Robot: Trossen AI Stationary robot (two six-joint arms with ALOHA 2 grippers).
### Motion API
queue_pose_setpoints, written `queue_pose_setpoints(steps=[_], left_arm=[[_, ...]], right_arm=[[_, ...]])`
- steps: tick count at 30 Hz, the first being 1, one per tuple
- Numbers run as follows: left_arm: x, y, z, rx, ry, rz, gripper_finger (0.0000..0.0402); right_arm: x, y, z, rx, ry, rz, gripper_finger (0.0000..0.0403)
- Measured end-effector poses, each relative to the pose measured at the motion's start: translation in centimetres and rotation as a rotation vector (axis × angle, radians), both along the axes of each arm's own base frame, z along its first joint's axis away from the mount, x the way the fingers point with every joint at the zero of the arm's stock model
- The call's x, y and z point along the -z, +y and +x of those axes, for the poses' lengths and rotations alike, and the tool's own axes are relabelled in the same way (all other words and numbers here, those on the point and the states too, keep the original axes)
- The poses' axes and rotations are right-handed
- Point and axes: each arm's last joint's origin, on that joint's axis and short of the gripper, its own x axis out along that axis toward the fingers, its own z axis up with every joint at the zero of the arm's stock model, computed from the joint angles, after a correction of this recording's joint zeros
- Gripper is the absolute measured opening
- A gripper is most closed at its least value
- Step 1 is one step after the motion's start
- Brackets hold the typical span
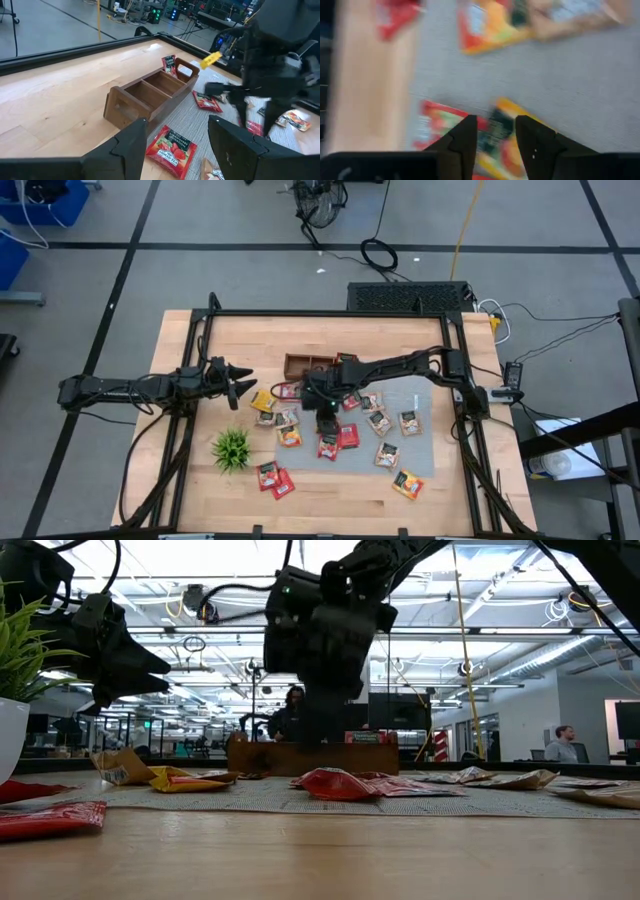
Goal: Pick & Place Tea
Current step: Put the red tea bag into the right section of the wooden organizer
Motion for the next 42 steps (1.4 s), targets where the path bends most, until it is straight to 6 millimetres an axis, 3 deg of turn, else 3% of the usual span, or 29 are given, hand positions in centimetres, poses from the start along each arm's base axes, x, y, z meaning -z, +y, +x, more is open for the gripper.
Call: queue_pose_setpoints(steps=[9,15,21,29,36,42], left_arm=[[0.0,0.0,0.0,0.000,0.000,0.000,0.0212],[0.0,0.0,0.0,0.000,0.000,0.000,0.0212],[0.0,0.0,0.0,0.000,0.000,0.000,0.0212],[0.0,0.0,0.0,0.000,0.000,0.000,0.0212],[0.0,0.0,0.0,0.000,0.000,0.000,0.0212],[0.0,0.0,0.0,0.000,0.000,0.000,0.0212]], right_arm=[[-0.5,-0.1,0.2,-0.094,-0.068,0.149,0.0134],[0.1,-0.2,-0.4,-0.063,0.031,0.169,0.0154],[0.5,1.4,-1.2,-0.072,0.141,0.172,0.0164],[0.9,4.9,-1.2,-0.023,0.156,-0.134,0.0178],[0.7,8.3,-0.8,0.015,0.086,-0.191,0.0183],[0.1,9.4,-0.6,0.073,0.050,-0.308,0.0183]])
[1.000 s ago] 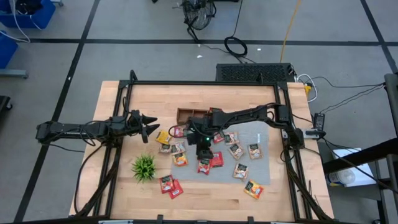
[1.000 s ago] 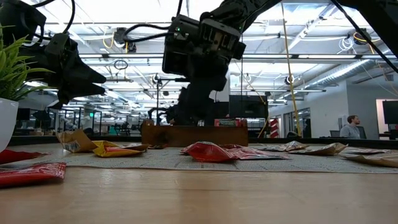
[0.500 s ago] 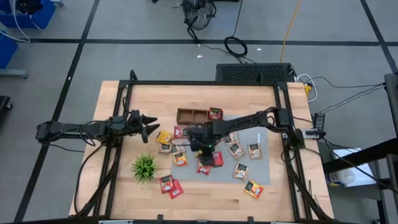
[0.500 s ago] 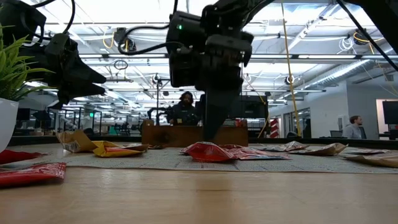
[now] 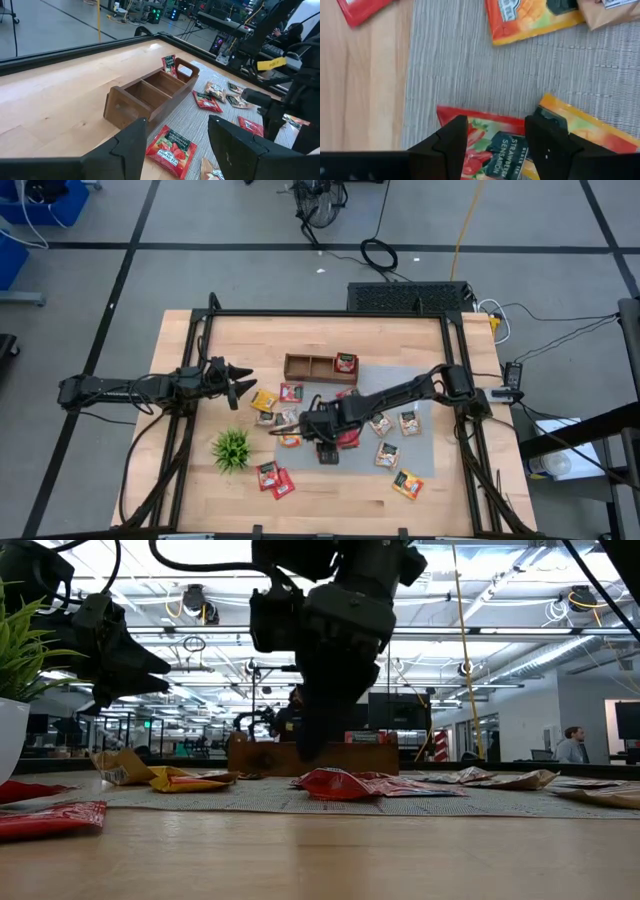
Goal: Pick & Place Tea
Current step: Put the red tea bag into the right section of the wooden organizer
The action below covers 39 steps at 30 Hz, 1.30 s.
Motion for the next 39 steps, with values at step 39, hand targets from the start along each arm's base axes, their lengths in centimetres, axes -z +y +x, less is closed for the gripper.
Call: queue_pose_setpoints(steps=[39], left_arm=[[0.0,0.0,0.0,0.000,0.000,0.000,0.0212]], right_arm=[[4.1,2.6,-2.3,-0.084,-0.020,-0.079,0.0088]])
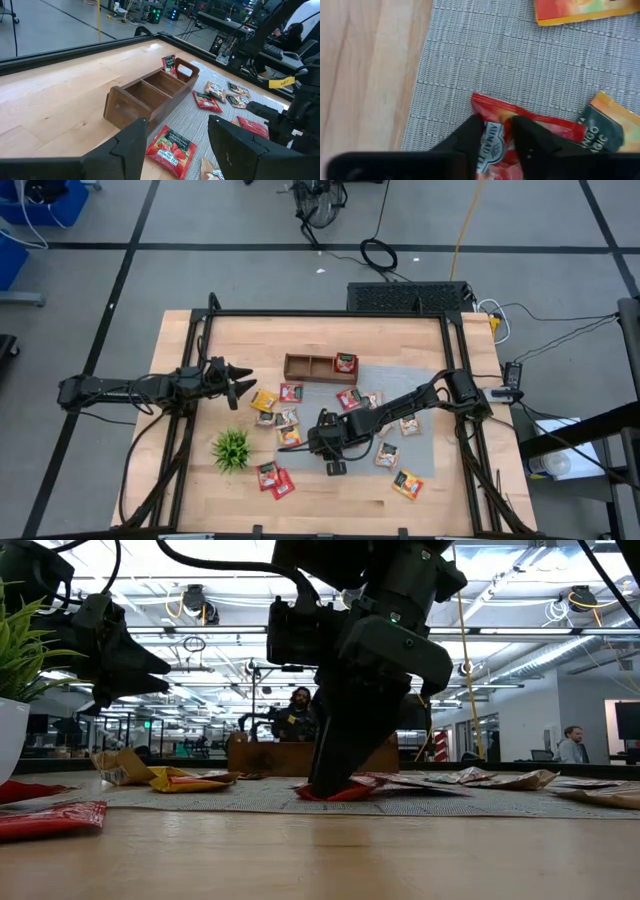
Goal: Pick & Place Tea
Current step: Put the red tea bag into the right section of the wooden organizer
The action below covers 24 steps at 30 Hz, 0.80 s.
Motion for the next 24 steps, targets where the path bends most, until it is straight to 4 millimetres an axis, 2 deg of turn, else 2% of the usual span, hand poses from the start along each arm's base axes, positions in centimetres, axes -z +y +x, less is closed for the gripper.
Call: queue_pose_setpoints(steps=[5,12,17,21,24], left_arm=[[0.0,0.0,0.0,0.000,0.000,0.000,0.0212],[0.0,0.0,0.0,0.000,0.000,0.000,0.0212],[0.0,0.0,0.0,0.000,0.000,0.000,0.0212],[0.0,0.0,0.0,0.000,0.000,0.000,0.0212],[0.0,0.0,0.0,0.000,0.000,0.000,0.0212]], right_arm=[[-0.1,0.1,0.2,-0.031,-0.030,0.000,0.0014],[-0.4,0.2,0.5,-0.030,-0.051,0.001,0.0007],[-2.3,0.2,0.3,0.006,-0.056,-0.035,0.0003],[-5.2,0.1,0.3,0.034,-0.111,-0.021,0.0003],[-6.4,0.0,0.0,0.069,-0.127,0.002,0.0003]])
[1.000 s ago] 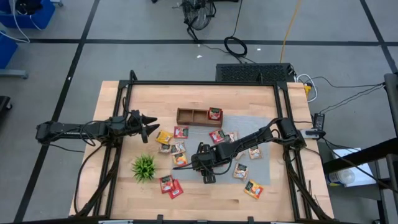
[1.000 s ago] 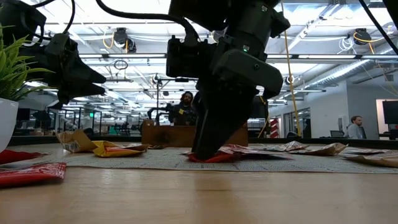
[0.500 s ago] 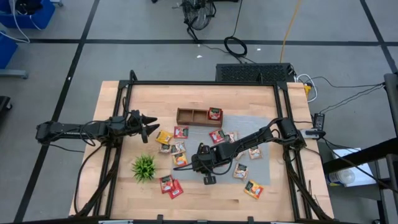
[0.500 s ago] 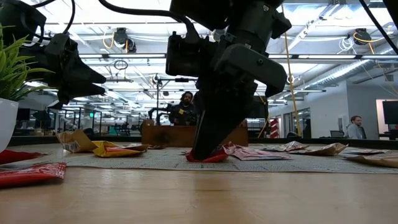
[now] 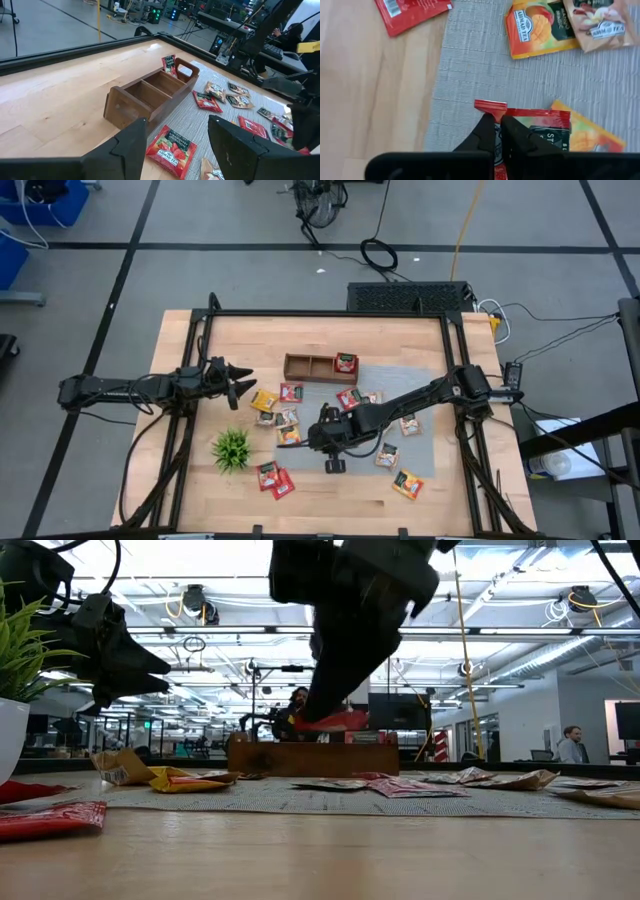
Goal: Pick & Place Tea
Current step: Put the red tea bag into the right section of the wooden organizer
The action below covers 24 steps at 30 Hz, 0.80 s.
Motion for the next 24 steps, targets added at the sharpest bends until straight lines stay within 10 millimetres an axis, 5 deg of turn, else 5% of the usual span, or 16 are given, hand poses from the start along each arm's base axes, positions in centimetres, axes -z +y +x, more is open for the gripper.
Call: queue_pose_setpoints(steps=[10,24], left_arm=[[0.0,0.0,0.0,0.000,0.000,0.000,0.0212],[0.0,0.0,0.0,0.000,0.000,0.000,0.0212]], right_arm=[[-4.3,-0.6,-2.2,0.118,0.002,0.071,0.0002],[-9.3,-3.5,-5.1,0.211,-0.058,-0.066,0.0001]])
